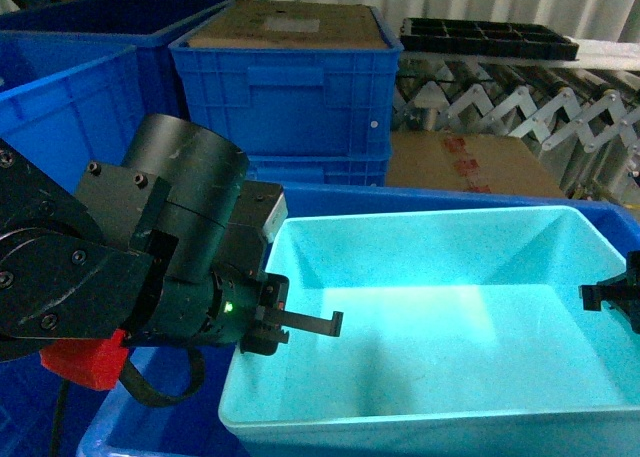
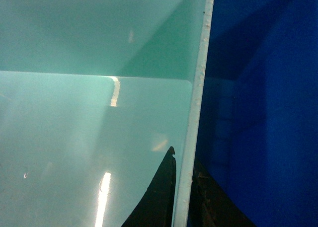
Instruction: Stack blue boxes stably on right
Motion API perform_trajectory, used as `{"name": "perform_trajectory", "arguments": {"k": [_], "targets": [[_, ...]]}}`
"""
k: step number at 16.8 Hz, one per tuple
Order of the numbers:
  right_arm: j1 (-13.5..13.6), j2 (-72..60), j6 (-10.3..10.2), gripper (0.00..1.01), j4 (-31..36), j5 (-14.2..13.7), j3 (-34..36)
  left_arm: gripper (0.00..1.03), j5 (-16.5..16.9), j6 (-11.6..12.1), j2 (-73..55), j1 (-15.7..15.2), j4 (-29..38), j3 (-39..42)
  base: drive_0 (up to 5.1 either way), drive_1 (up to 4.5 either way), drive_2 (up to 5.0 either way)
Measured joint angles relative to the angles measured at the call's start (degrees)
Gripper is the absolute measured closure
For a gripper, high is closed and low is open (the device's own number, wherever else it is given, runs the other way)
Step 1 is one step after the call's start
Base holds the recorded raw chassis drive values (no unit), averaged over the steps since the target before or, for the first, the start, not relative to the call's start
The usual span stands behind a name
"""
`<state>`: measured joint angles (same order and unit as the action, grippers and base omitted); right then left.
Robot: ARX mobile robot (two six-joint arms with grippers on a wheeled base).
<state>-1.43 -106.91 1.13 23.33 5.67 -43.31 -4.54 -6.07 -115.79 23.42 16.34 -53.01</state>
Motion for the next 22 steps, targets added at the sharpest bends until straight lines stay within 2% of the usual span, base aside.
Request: {"name": "perform_trajectory", "arguments": {"k": [22], "targets": [[0.3, -0.2, 0.2, 0.95, 2.9, -0.9, -0.6, 1.0, -0.6, 0.1, 0.3, -0.3, -0.1, -1.1, 0.0, 0.0, 0.0]]}}
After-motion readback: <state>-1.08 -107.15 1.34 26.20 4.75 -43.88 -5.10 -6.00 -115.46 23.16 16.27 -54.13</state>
